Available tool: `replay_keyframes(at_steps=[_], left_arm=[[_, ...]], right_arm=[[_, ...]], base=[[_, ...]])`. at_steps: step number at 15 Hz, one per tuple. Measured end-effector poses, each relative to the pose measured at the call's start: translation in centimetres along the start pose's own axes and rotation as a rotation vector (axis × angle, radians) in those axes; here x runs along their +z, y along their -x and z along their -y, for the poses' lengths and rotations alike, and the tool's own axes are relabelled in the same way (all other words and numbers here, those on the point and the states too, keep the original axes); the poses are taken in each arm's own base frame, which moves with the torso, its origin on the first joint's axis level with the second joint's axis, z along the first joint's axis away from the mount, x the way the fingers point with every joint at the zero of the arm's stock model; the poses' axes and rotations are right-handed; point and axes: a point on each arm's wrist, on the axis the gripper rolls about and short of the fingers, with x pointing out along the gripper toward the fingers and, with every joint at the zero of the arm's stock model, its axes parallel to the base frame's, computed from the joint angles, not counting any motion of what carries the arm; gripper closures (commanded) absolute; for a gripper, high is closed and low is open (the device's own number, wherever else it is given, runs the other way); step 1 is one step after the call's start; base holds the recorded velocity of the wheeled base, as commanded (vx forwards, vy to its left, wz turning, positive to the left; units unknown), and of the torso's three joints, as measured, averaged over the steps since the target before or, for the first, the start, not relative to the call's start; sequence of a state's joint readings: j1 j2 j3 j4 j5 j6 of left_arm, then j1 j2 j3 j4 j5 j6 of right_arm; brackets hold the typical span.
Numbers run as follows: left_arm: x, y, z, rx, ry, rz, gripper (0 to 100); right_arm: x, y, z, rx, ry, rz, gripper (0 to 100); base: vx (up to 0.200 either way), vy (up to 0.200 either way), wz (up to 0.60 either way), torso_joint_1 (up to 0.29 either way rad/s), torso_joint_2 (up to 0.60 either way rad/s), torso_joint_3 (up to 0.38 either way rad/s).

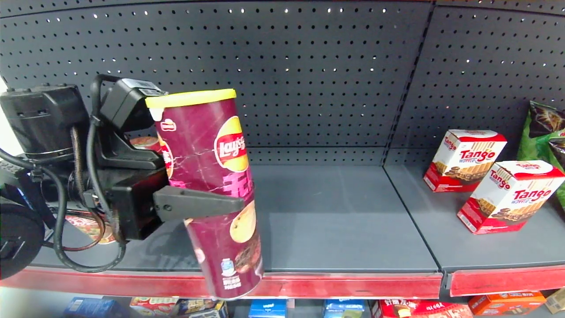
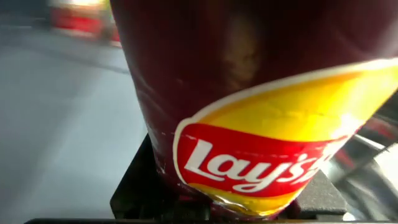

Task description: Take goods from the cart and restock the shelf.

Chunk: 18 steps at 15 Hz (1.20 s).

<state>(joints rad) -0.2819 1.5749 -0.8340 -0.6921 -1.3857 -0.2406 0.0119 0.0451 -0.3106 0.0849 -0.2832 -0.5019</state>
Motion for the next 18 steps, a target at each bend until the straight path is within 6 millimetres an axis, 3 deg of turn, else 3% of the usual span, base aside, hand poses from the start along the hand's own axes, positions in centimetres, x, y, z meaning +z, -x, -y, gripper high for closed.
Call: replay_keyframes(at_steps=[1,4,8,11,12,14,18], left_arm=[[0.2,0.4,0.2,-0.085,0.023,-0.02,100],[1.8,0.8,0.0,-0.107,0.07,-0.025,100],[2.4,-0.1,-3.0,-0.126,-0.065,-0.017,100],[1.6,-1.5,-7.2,-0.14,-0.237,0.009,100],[0.9,-2.0,-8.3,-0.15,-0.157,0.006,100],[0.1,-2.7,-9.5,-0.159,0.049,-0.005,100],[-0.6,-3.4,-10.8,-0.168,-0.033,0.001,100]], right_arm=[[0.1,0.0,0.1,-0.003,-0.001,0.003,100],[0.4,0.0,0.2,-0.008,0.002,0.002,100],[0.7,-0.3,0.2,-0.005,0.035,-0.013,100],[0.9,-0.4,0.4,-0.029,0.037,-0.029,100],[1.0,-0.4,0.4,-0.031,0.036,-0.029,100],[1.0,-0.4,0.4,-0.031,0.037,-0.03,100],[1.1,-0.4,0.5,-0.031,0.038,-0.029,100]], base=[[0.0,0.0,0.0,0.0,0.0,0.0],[0.0,0.0,0.0,0.0,0.0,0.0],[0.0,0.0,0.0,0.0,0.0,0.0],[0.0,0.0,0.0,0.0,0.0,0.0],[0.0,0.0,0.0,0.0,0.0,0.0],[0.0,0.0,0.0,0.0,0.0,0.0],[0.0,0.0,0.0,0.0,0.0,0.0]])
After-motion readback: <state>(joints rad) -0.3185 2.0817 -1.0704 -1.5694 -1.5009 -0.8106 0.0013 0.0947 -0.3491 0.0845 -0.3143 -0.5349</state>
